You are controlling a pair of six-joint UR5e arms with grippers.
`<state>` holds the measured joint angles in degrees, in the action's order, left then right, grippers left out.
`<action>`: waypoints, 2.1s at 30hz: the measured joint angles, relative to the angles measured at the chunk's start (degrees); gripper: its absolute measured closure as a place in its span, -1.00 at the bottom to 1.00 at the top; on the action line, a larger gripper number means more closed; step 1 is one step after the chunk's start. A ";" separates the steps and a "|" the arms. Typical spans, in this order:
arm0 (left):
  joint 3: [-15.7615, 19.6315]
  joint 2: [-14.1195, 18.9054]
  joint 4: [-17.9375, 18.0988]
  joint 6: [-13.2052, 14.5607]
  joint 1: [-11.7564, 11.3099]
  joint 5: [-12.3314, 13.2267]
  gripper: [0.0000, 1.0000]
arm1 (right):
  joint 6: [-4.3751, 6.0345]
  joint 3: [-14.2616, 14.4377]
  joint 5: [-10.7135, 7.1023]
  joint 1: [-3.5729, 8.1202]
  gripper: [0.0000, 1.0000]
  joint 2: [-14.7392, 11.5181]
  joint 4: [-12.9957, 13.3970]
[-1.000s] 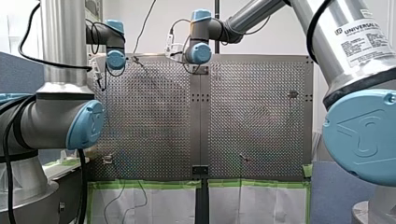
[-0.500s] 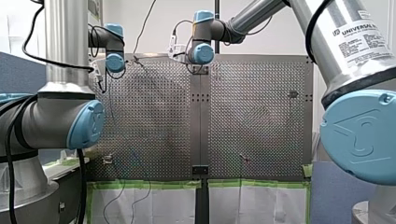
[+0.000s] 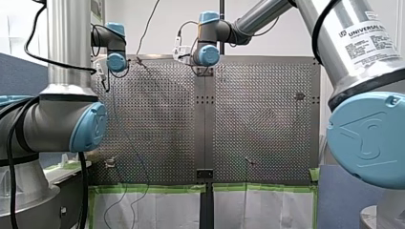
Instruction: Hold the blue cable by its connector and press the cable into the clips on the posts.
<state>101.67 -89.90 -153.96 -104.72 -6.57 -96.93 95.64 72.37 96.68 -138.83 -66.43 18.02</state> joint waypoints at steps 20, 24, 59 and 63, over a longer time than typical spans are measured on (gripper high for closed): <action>-2.38 -2.47 1.29 -0.31 -1.71 3.14 1.00 | -0.57 -0.78 -1.96 2.61 1.00 2.87 0.51; -3.87 -3.52 1.02 -0.69 -1.99 3.77 1.00 | -0.60 -2.16 -2.76 3.39 1.00 3.19 0.52; -8.26 -7.95 -0.71 -0.50 -2.13 5.32 1.00 | 0.61 -15.90 -6.94 6.84 1.00 11.19 -4.67; -8.26 -7.95 -0.73 -0.52 -2.09 5.38 1.00 | 0.61 -17.16 -6.98 6.85 1.00 11.98 -5.24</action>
<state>93.41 -97.85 -154.69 -105.24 -8.66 -91.55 96.26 55.21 89.69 -131.98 -54.45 12.78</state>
